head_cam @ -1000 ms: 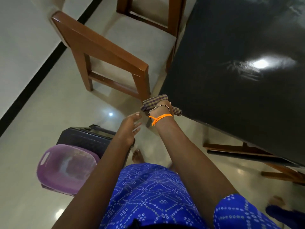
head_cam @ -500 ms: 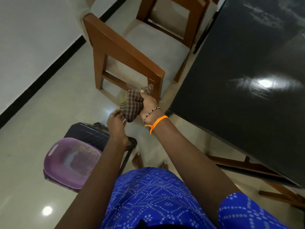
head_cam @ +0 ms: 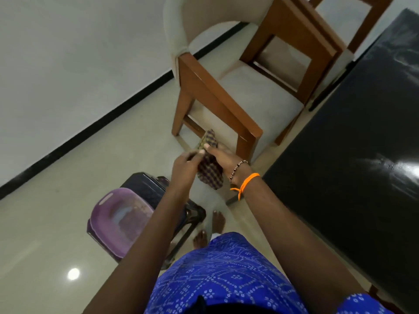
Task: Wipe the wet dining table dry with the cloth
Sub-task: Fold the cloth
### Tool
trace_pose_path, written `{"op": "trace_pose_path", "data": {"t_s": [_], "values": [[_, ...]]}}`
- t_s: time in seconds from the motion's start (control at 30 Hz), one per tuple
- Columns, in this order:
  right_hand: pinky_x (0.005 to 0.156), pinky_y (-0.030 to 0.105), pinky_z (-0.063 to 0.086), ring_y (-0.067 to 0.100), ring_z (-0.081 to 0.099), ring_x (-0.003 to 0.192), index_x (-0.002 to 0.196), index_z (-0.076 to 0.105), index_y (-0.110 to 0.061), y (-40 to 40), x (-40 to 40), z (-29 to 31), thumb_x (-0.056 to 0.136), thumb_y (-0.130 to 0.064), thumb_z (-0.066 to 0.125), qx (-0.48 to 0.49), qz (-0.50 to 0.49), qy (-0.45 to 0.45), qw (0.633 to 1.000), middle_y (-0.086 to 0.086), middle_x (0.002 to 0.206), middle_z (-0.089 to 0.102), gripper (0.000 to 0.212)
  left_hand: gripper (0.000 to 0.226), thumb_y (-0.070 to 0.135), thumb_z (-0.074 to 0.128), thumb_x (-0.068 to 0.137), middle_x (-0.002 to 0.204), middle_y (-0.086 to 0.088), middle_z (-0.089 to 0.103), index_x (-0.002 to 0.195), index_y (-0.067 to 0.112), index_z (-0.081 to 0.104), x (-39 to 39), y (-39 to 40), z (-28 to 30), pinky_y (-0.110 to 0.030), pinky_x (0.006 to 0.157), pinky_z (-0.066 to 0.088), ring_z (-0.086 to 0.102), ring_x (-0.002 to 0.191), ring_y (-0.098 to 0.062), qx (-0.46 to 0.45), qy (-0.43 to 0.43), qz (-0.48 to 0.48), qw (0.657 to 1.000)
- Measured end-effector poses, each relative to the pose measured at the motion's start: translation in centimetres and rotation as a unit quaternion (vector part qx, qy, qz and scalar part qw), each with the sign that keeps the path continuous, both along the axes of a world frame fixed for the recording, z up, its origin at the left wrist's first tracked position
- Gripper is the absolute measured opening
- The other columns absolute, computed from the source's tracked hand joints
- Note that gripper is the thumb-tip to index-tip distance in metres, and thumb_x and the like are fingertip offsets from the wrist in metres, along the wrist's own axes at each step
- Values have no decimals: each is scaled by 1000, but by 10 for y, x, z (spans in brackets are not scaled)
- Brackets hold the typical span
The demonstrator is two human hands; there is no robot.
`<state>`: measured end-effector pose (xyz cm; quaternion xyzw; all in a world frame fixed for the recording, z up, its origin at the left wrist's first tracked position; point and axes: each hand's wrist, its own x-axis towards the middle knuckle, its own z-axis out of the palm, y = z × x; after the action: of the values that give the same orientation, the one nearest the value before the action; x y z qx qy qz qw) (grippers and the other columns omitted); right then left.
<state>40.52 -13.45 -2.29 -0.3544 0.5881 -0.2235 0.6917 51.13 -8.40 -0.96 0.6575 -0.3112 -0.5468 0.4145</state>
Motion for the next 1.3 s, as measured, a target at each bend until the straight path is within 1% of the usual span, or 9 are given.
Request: {"op": "trace_pose_path", "data": {"t_s": [0.13,0.27,0.43,0.53,0.73,0.97,1.13,1.23,1.3], "values": [[102,44,44,27,58,113,120,59,-9,-25,-8,3,94,-49,42,13,-20,3,1000,19,131,56,51,31,28,67,82,91,4,61,107,14,56,-16,-28,8,-17,59,41,56,81,-3,27,-51,-44,997],[113,47,32,28,44,131,133,51,-10,-49,-18,6,93,-61,28,45,-24,-64,997,15,140,49,69,32,26,72,78,94,-6,66,100,6,60,-18,-52,14,-28,77,51,63,88,-16,56,0,-30,998],[74,32,54,13,62,82,97,64,-20,-77,-22,2,97,-40,41,67,-35,-149,986,-6,77,70,30,13,18,62,86,92,-6,68,94,9,62,-2,-79,23,-27,73,51,64,89,-20,41,84,42,995],[43,20,47,2,55,39,75,49,-23,-94,-9,-1,97,-30,45,94,-55,-148,983,-11,40,56,24,19,19,60,87,101,-7,66,102,8,61,17,-98,27,-29,79,49,62,95,-20,59,126,98,985],[75,42,48,27,57,94,97,60,-13,-133,46,-19,95,-52,35,201,9,-154,967,12,98,61,46,11,17,57,90,96,-8,63,91,7,57,64,-148,23,-32,77,47,60,87,-19,80,233,174,954],[59,29,48,21,59,76,100,60,-10,-242,154,-40,97,-44,35,201,-83,-231,948,12,90,63,42,10,18,54,92,99,-8,61,94,8,55,161,-264,-2,-29,71,48,58,88,-18,69,272,196,940],[61,27,55,12,69,58,93,61,-6,-356,254,-48,100,-26,37,168,-114,-250,947,5,69,73,32,31,15,52,93,126,-14,56,120,0,49,268,-373,-20,-32,88,44,56,105,-22,75,256,185,946],[40,16,50,5,62,43,92,57,0,-412,308,-33,99,-8,37,153,-110,-259,947,3,55,68,22,37,16,50,93,129,-16,55,127,-1,48,333,-428,-14,-31,89,45,56,108,-23,88,233,157,956],[42,16,49,6,64,49,105,55,4,-444,336,-23,96,1,37,116,-98,-256,955,7,69,68,20,36,15,48,95,128,-17,56,126,-3,48,367,-459,-9,-28,83,48,58,104,-22,91,216,147,961]]}}
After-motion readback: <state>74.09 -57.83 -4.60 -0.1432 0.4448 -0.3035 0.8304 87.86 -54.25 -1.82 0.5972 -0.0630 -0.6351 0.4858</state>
